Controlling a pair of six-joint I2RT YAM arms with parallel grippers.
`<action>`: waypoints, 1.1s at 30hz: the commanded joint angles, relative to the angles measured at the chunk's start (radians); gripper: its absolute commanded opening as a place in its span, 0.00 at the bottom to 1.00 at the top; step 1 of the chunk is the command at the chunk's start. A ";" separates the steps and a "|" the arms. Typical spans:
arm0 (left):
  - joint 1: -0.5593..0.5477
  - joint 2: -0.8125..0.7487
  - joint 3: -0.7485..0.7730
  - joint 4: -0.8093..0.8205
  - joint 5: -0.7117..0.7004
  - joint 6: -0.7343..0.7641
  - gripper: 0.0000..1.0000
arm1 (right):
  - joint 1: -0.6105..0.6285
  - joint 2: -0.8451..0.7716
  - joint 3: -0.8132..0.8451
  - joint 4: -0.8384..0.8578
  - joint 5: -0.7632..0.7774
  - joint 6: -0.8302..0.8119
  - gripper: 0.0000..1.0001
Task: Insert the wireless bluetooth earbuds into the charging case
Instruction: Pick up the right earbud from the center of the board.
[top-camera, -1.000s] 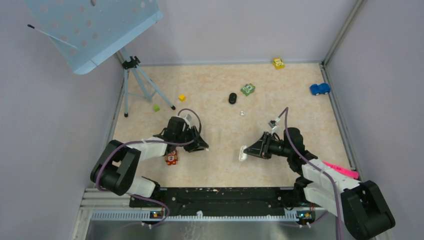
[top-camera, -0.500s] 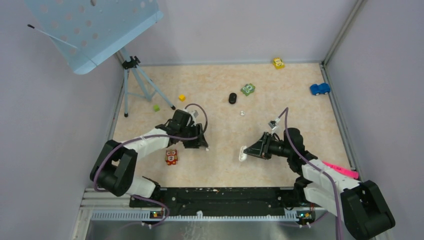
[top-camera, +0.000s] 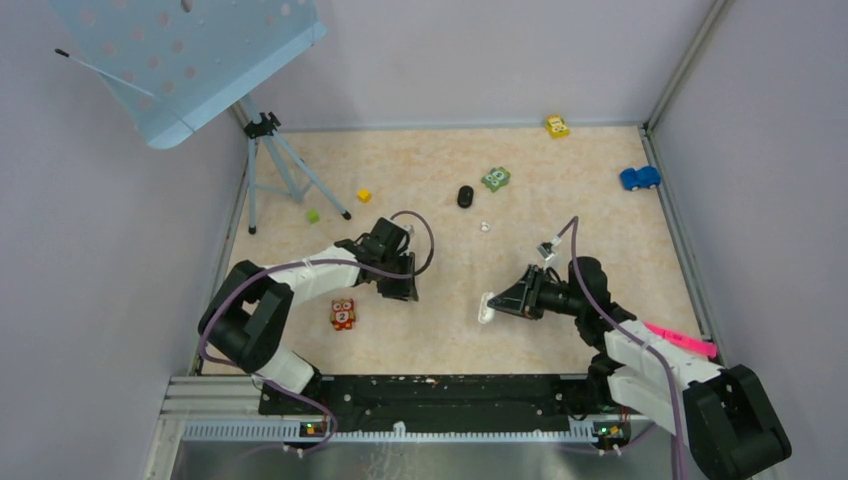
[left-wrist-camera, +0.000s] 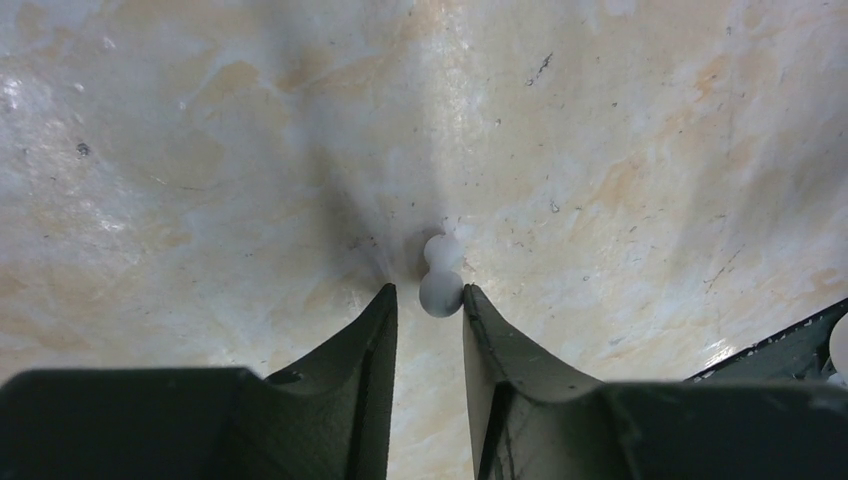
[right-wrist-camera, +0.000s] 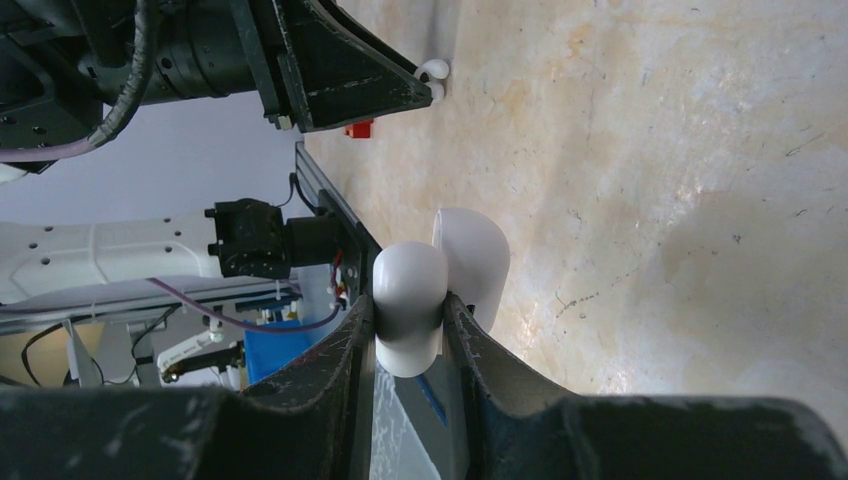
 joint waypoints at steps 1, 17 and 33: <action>-0.010 0.017 0.046 0.002 -0.024 0.003 0.32 | -0.004 -0.018 -0.003 0.028 -0.005 0.004 0.00; -0.029 0.035 0.080 -0.018 -0.045 0.003 0.24 | -0.003 0.000 0.000 0.035 -0.012 0.003 0.00; -0.035 -0.044 0.155 -0.022 0.096 0.000 0.00 | -0.004 -0.007 -0.008 0.071 -0.027 0.008 0.00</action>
